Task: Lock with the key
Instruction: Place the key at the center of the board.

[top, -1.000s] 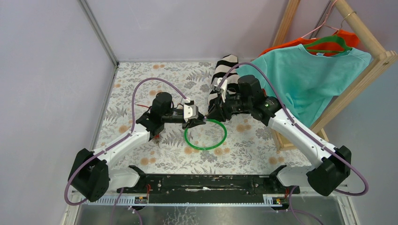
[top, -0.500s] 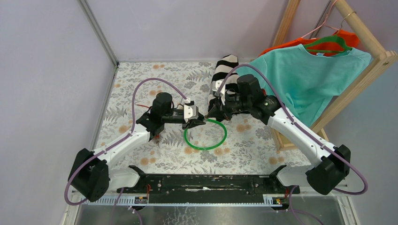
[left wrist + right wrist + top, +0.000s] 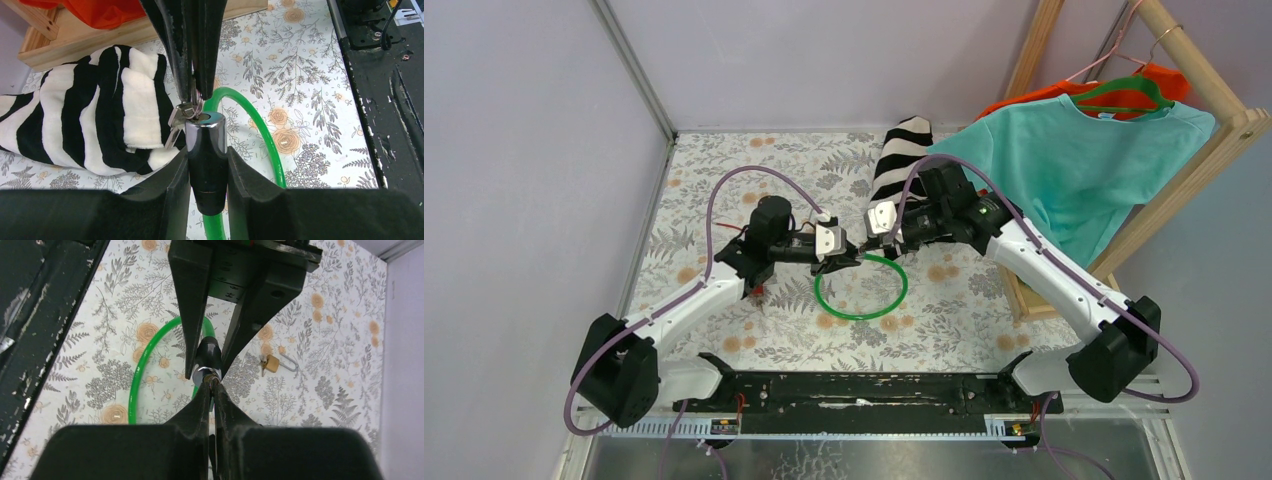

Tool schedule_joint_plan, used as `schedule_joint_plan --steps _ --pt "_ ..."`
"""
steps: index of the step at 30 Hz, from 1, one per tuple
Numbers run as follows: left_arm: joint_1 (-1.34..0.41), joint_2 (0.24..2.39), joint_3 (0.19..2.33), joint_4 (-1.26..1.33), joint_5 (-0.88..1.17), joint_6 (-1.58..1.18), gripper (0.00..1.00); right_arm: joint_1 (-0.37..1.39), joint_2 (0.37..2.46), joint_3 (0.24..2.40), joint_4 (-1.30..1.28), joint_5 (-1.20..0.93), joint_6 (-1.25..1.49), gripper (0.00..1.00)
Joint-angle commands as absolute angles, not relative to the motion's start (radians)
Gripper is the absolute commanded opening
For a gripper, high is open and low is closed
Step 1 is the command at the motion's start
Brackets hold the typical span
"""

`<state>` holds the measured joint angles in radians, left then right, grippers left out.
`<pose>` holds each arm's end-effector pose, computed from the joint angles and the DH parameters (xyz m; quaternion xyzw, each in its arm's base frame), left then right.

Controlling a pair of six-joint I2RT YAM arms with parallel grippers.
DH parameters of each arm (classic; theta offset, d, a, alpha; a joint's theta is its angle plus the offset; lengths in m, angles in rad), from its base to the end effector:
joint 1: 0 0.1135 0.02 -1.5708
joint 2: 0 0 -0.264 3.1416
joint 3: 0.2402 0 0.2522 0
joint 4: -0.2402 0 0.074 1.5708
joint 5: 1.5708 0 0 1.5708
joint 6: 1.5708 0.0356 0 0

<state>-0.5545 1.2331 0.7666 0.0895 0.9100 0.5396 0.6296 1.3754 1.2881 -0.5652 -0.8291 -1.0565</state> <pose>0.2126 -0.1647 0.2707 0.5974 0.5060 -0.3672 0.5022 0.2237 0.1955 0.3514 -0.7314 0.4125 0.2669 0.4729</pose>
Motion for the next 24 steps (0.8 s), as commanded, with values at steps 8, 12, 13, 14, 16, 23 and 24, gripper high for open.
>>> schedule_joint_plan --steps 8,12,13,14,16,23,24 --pt "-0.571 1.242 0.772 -0.012 1.01 0.562 0.0 0.624 1.391 1.326 -0.604 -0.691 -1.206 0.0" --pt "-0.571 1.239 0.763 -0.014 1.0 0.562 0.0 0.624 1.378 1.328 -0.594 -0.641 -1.146 0.0" --pt "-0.571 1.237 0.762 -0.016 0.999 0.562 0.0 0.624 1.375 1.331 -0.593 -0.633 -1.133 0.0" --pt "-0.571 1.236 0.76 -0.021 0.999 0.588 0.0 0.624 1.371 1.334 -0.592 -0.625 -1.121 0.0" --pt "-0.571 1.235 0.757 -0.025 0.994 0.597 0.0 0.624 1.364 1.343 -0.596 -0.615 -1.101 0.0" --pt "-0.571 1.23 0.756 -0.038 0.981 0.616 0.0 0.623 1.351 1.366 -0.624 -0.583 -1.058 0.0" --pt "-0.571 1.23 0.756 -0.041 0.982 0.62 0.0 0.623 1.344 1.359 -0.625 -0.58 -1.068 0.0"
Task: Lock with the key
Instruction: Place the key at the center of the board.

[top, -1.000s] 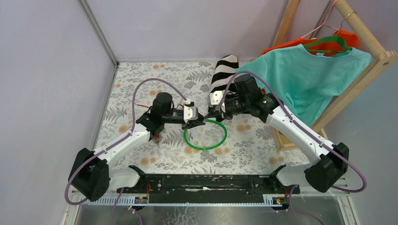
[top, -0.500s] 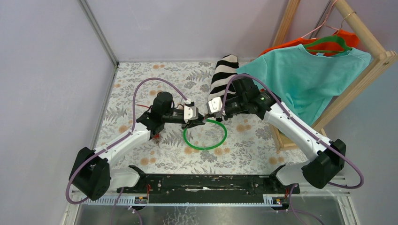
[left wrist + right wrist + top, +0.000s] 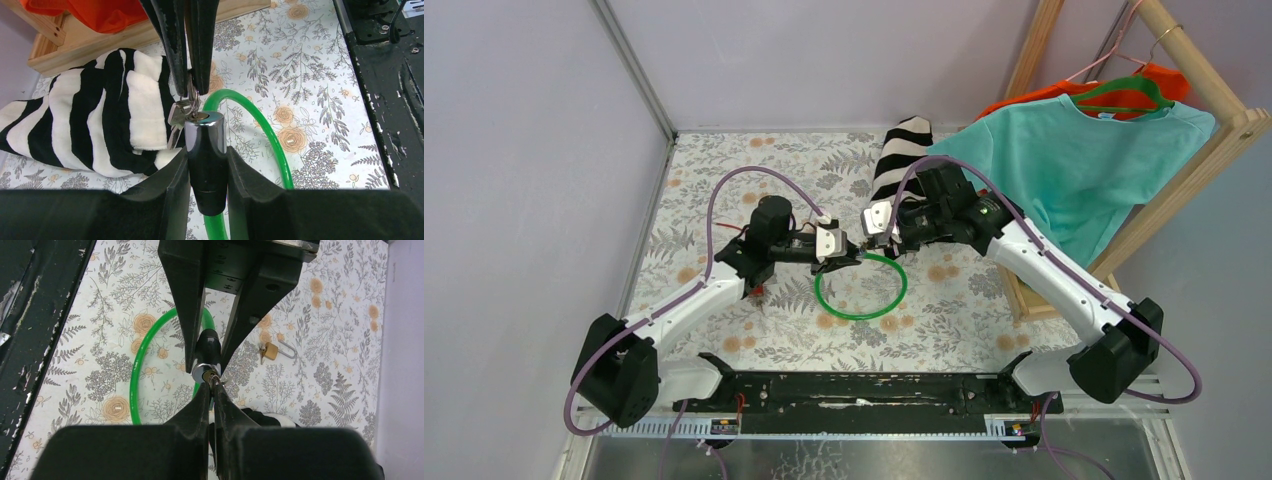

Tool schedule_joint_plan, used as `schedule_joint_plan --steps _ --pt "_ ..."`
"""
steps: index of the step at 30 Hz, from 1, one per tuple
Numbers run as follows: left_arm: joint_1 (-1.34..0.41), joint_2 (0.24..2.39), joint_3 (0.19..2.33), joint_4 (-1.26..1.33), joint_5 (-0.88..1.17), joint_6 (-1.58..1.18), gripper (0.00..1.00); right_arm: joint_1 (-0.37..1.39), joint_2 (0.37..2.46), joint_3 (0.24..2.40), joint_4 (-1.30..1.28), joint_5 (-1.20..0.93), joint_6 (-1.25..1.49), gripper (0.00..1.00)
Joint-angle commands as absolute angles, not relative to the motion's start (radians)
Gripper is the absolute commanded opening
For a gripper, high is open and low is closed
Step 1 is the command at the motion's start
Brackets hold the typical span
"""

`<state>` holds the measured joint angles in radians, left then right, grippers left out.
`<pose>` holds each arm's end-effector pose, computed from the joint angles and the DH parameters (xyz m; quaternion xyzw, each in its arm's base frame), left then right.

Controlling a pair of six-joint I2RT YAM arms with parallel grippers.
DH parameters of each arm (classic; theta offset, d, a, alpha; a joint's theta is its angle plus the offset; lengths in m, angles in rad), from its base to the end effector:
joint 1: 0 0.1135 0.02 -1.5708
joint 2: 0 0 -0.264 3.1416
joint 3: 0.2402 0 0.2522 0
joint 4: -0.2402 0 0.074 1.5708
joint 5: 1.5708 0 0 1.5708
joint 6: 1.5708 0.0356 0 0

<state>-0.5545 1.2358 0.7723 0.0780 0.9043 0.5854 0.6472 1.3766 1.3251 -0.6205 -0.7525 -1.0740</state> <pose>0.2132 -0.1650 0.2709 0.6081 0.4965 -0.3546 0.5080 0.2207 0.1973 0.3576 -0.7392 0.4251 0.2379 0.4650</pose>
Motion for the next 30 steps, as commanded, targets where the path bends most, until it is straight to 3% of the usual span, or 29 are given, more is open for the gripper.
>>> schedule_joint_plan --steps 1,22,30 --pt "-0.571 1.23 0.757 -0.042 0.984 0.621 0.0 0.623 1.335 1.351 -0.623 -0.576 -1.081 0.0" --pt "-0.569 1.218 0.769 -0.071 0.962 0.654 0.0 0.537 1.346 1.486 -0.782 -0.563 -1.052 0.0" --pt "-0.469 1.205 0.775 0.056 0.971 0.447 0.0 0.497 1.229 1.307 -0.748 -0.485 -0.918 0.0"
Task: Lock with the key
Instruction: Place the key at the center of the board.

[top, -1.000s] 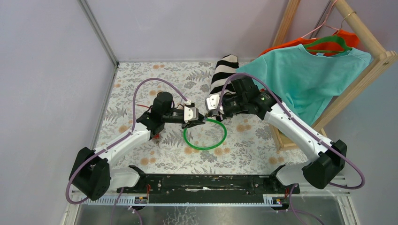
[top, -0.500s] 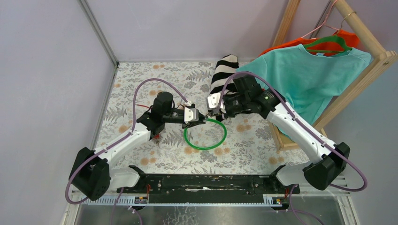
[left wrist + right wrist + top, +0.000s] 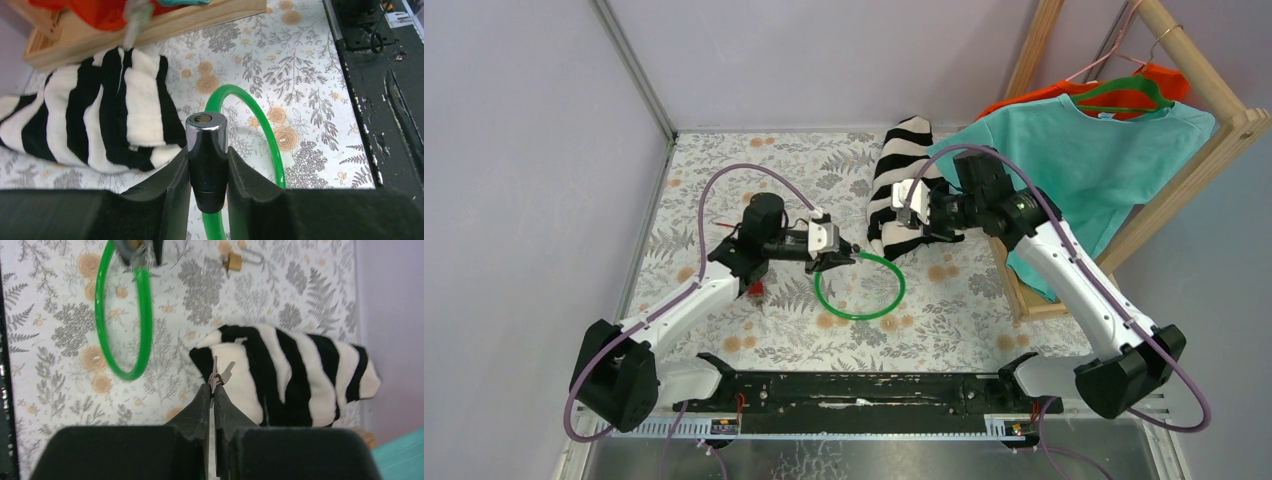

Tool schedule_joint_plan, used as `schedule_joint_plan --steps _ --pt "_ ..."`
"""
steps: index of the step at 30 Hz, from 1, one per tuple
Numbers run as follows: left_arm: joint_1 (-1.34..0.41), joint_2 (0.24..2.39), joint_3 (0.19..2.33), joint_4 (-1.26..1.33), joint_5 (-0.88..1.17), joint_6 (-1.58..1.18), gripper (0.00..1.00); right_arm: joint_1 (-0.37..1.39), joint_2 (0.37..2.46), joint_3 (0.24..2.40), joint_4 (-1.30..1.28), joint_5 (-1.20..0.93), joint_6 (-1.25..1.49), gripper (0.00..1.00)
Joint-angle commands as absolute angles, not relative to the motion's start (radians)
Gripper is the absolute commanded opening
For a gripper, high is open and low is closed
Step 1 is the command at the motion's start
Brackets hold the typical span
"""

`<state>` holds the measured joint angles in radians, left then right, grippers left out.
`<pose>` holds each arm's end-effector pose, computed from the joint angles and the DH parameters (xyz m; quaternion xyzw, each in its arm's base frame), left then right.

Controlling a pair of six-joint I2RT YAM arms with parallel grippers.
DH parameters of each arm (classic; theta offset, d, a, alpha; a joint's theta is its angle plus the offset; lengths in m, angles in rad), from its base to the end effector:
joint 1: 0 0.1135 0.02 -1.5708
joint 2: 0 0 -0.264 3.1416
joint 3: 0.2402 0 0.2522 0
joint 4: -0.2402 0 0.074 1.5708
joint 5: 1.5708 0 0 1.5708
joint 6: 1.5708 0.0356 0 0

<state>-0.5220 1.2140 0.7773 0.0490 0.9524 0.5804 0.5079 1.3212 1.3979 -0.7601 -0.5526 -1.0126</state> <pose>0.2133 -0.1562 0.2759 0.6041 0.4946 -0.3659 0.5065 0.2315 0.1502 0.3821 -0.6836 0.5490 0.1355 0.4614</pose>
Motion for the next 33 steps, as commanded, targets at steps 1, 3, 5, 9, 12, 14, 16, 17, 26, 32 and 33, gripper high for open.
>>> schedule_joint_plan --steps 1,3,5,9,12,14,16,17,26,32,33 --pt "-0.447 1.203 0.778 0.08 0.964 0.404 0.0 0.498 1.207 1.266 -0.736 -0.468 -0.895 0.0" --pt "-0.416 1.204 0.785 0.127 0.919 0.309 0.0 0.498 1.17 1.184 -0.719 -0.45 -0.836 0.0" --pt "-0.392 1.21 0.799 0.156 0.867 0.228 0.0 0.497 1.14 1.105 -0.709 -0.445 -0.772 0.0" --pt "-0.36 1.251 0.83 0.202 0.815 0.06 0.0 0.5 1.096 0.935 -0.664 -0.497 -0.755 0.0" --pt "-0.358 1.31 0.862 0.2 0.78 -0.081 0.0 0.503 1.091 0.831 -0.613 -0.542 -0.752 0.0" --pt "-0.358 1.359 0.878 0.211 0.762 -0.182 0.0 0.505 1.111 0.795 -0.594 -0.565 -0.745 0.0" --pt "-0.36 1.409 0.882 0.249 0.758 -0.272 0.0 0.506 1.132 0.777 -0.583 -0.586 -0.732 0.0" --pt "-0.359 1.435 0.883 0.277 0.754 -0.312 0.0 0.505 1.139 0.775 -0.58 -0.599 -0.726 0.0" --pt "-0.361 1.767 1.077 0.469 0.74 -0.445 0.0 0.569 1.192 0.716 -0.497 -0.603 -0.672 0.0" --pt "-0.373 1.977 1.224 0.523 0.77 -0.459 0.05 0.613 1.28 0.73 -0.467 -0.591 -0.676 0.0" --pt "-0.373 1.999 1.236 0.513 0.773 -0.457 0.07 0.619 1.297 0.733 -0.461 -0.586 -0.676 0.0"
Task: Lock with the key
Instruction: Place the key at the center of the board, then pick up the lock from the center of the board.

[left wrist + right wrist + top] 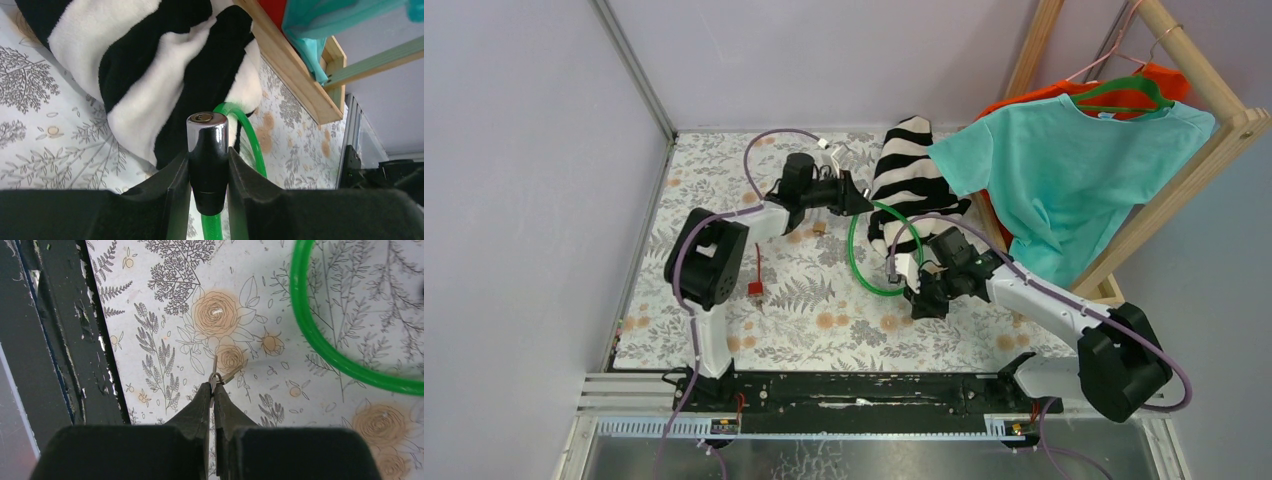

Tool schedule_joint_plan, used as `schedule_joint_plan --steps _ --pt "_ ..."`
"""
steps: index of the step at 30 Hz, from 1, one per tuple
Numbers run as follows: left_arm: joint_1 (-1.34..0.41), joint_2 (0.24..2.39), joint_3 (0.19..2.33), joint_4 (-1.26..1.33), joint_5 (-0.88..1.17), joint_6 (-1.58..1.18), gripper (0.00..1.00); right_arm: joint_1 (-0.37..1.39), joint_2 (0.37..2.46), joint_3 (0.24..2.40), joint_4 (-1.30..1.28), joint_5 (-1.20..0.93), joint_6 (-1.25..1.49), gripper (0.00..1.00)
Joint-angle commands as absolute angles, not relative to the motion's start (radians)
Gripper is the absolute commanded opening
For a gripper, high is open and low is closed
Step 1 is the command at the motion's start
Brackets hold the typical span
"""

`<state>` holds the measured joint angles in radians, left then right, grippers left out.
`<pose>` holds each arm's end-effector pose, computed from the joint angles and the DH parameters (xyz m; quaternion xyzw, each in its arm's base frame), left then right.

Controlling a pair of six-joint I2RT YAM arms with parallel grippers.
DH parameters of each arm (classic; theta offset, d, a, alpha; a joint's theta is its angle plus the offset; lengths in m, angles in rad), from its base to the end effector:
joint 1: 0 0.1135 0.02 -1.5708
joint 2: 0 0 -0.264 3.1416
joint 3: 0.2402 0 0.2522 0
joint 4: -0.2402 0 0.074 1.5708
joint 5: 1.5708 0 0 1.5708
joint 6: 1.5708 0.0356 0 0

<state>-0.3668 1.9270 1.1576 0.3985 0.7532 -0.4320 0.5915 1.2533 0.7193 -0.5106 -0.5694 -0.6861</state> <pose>0.3861 -0.1744 0.1974 0.1825 0.7739 -0.4838 0.3657 0.1812 0.1449 0.2014 -0.6112 0.7004 0.2591 0.2622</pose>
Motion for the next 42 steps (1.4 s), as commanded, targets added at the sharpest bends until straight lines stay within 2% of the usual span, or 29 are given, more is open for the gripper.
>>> schedule_joint_plan --steps 1,11,21,23,31,35,42 --pt "-0.374 2.014 1.24 0.508 0.776 -0.454 0.09 0.624 1.316 0.74 -0.455 -0.58 -0.671 0.0" --pt "-0.372 1.994 1.124 0.464 0.779 -0.392 0.29 0.678 1.473 0.825 -0.408 -0.561 -0.601 0.04" --pt "-0.371 1.948 1.059 0.352 0.764 -0.272 0.46 0.684 1.507 0.872 -0.466 -0.544 -0.583 0.33" --pt "-0.368 1.94 1.068 0.322 0.759 -0.247 0.5 0.684 1.492 0.871 -0.476 -0.545 -0.585 0.43" --pt "-0.341 1.843 1.091 0.158 0.66 -0.077 0.72 0.684 1.383 0.872 -0.505 -0.487 -0.602 0.69" --pt "-0.327 1.772 1.084 0.076 0.546 0.023 0.85 0.684 1.301 0.844 -0.479 -0.451 -0.591 0.75" --pt "-0.318 1.725 1.1 -0.038 0.289 0.092 0.87 0.663 1.195 0.782 -0.382 -0.38 -0.552 0.78"
